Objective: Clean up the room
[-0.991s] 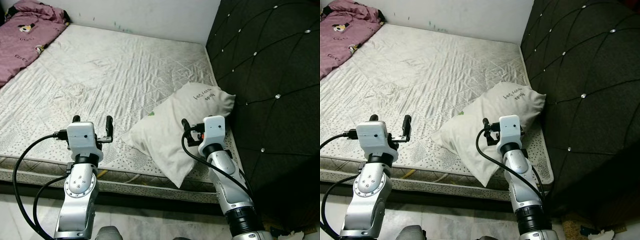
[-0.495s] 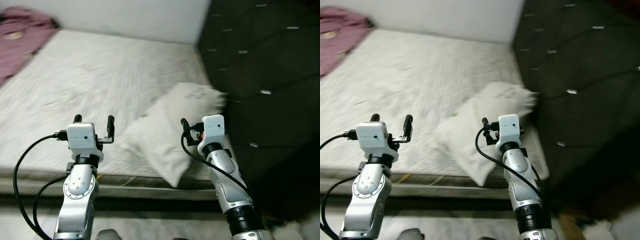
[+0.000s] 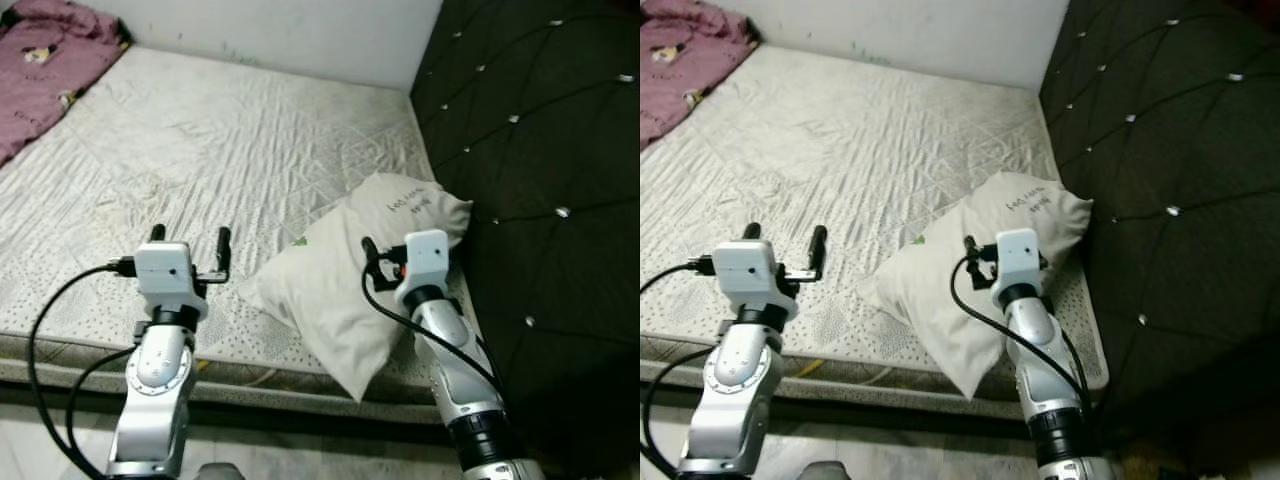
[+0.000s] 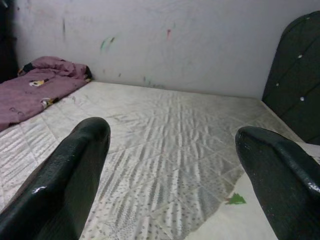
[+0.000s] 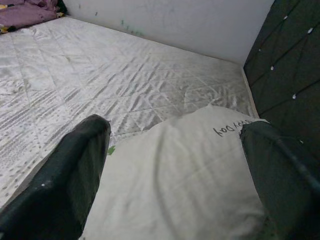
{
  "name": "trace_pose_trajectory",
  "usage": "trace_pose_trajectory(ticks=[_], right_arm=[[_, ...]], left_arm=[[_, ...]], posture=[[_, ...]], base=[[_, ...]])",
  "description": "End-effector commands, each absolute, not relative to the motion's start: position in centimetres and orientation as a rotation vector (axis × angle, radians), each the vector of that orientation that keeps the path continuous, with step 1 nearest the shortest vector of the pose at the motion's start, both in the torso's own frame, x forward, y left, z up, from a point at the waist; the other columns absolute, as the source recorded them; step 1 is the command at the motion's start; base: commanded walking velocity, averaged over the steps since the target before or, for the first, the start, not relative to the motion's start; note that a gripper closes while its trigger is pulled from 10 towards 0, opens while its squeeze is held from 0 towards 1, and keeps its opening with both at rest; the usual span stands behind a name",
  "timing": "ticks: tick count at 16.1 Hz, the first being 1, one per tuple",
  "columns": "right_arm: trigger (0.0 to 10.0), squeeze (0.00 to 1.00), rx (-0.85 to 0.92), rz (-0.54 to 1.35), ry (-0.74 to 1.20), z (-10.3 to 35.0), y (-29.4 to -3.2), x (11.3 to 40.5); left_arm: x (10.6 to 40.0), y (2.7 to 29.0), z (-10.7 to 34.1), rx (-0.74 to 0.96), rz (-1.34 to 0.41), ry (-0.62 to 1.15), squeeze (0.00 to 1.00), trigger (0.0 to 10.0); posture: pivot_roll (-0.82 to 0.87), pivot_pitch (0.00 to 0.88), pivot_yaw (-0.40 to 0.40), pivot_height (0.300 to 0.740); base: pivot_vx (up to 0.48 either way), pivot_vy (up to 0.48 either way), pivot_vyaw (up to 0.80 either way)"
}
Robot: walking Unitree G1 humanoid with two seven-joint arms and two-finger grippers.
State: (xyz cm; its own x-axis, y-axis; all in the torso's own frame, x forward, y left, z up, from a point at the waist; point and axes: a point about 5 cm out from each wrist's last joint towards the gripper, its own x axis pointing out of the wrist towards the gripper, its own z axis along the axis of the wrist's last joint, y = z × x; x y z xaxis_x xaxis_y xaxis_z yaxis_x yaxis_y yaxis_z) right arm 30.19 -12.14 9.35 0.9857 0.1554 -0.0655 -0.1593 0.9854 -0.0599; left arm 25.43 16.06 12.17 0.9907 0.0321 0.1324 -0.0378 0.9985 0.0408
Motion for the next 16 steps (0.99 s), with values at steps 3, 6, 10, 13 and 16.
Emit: trace_pose_trajectory(ticks=[3, 6, 10, 13, 16], right_arm=[[10.0, 0.00, -0.074, 0.142, 0.062, 9.42, -12.82, 30.22], [10.0, 0.00, -0.075, 0.144, 0.065, 9.37, -12.86, 30.23], [10.0, 0.00, -0.080, 0.149, 0.067, 9.32, -12.87, 30.27], [10.0, 0.00, -0.082, 0.154, 0.067, 9.29, -12.83, 30.27], [10.0, 0.00, -0.077, 0.156, 0.068, 9.26, -12.80, 30.31]], left_arm=[[25.56, 15.62, 12.06, 0.043, 0.033, -0.117, 0.00, 10.0], [25.60, 15.67, 11.90, 0.053, 0.050, -0.104, 0.00, 10.0], [25.59, 15.66, 11.97, 0.068, 0.058, -0.108, 0.00, 10.0], [25.60, 15.60, 11.93, 0.071, 0.058, -0.105, 0.00, 10.0], [25.64, 15.64, 11.90, 0.064, 0.060, -0.104, 0.00, 10.0]], posture=[[0.10, 0.000, -0.110, 0.740], [0.10, 0.000, -0.113, 0.740], [0.10, 0.000, -0.116, 0.740], [0.11, 0.000, -0.117, 0.740], [0.11, 0.000, -0.116, 0.740]], base=[[0.100, 0.000, 0.00], [0.000, 0.000, 0.00], [0.000, 0.000, 0.00], [0.000, 0.000, 0.00], [0.000, 0.000, 0.00]])
